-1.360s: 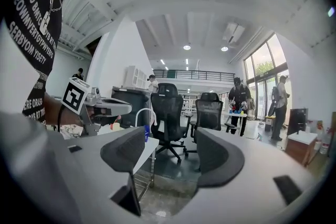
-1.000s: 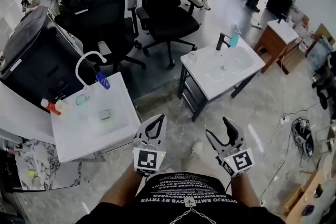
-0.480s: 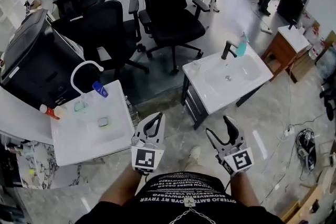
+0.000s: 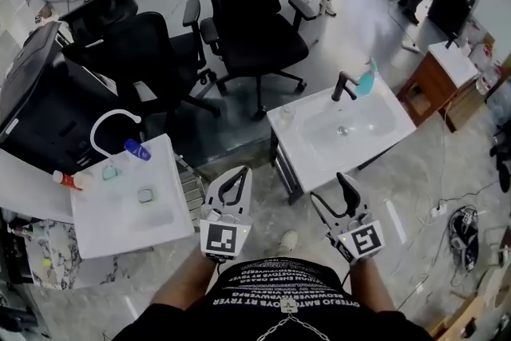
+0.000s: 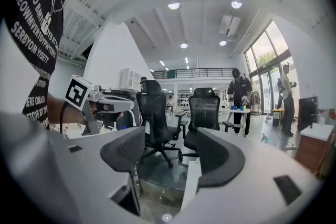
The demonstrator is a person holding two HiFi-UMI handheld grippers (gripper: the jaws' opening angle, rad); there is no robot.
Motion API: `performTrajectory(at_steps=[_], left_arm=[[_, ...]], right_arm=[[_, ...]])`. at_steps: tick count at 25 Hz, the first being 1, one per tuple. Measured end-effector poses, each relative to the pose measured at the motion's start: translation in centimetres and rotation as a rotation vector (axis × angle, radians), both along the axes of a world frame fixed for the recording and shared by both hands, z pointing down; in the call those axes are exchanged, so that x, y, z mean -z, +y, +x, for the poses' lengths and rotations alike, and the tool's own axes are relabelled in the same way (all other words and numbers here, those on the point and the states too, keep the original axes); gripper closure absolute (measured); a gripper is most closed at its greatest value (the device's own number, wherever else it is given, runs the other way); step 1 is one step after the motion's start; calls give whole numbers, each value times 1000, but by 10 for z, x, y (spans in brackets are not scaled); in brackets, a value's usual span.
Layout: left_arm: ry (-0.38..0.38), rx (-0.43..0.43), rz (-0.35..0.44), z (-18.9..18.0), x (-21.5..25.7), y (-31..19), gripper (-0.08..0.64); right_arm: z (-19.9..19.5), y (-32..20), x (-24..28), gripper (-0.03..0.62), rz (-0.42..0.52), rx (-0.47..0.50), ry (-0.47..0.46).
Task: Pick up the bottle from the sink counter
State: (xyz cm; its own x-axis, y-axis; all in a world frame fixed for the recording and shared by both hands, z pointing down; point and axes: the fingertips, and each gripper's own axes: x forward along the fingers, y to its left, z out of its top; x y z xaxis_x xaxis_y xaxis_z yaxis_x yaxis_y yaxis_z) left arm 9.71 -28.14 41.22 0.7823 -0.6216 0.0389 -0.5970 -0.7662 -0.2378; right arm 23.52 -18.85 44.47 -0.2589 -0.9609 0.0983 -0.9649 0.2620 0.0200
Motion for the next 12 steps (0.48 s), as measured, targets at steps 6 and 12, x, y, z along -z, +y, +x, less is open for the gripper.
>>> performTrajectory(at_steps=[6, 12], left_arm=[[27, 20, -16, 58, 1, -33, 558], [17, 35, 15, 101, 0, -58, 558]], right_arm=[[63, -36, -1, 304, -43, -13, 24], [104, -57, -17, 304, -21, 35, 8]])
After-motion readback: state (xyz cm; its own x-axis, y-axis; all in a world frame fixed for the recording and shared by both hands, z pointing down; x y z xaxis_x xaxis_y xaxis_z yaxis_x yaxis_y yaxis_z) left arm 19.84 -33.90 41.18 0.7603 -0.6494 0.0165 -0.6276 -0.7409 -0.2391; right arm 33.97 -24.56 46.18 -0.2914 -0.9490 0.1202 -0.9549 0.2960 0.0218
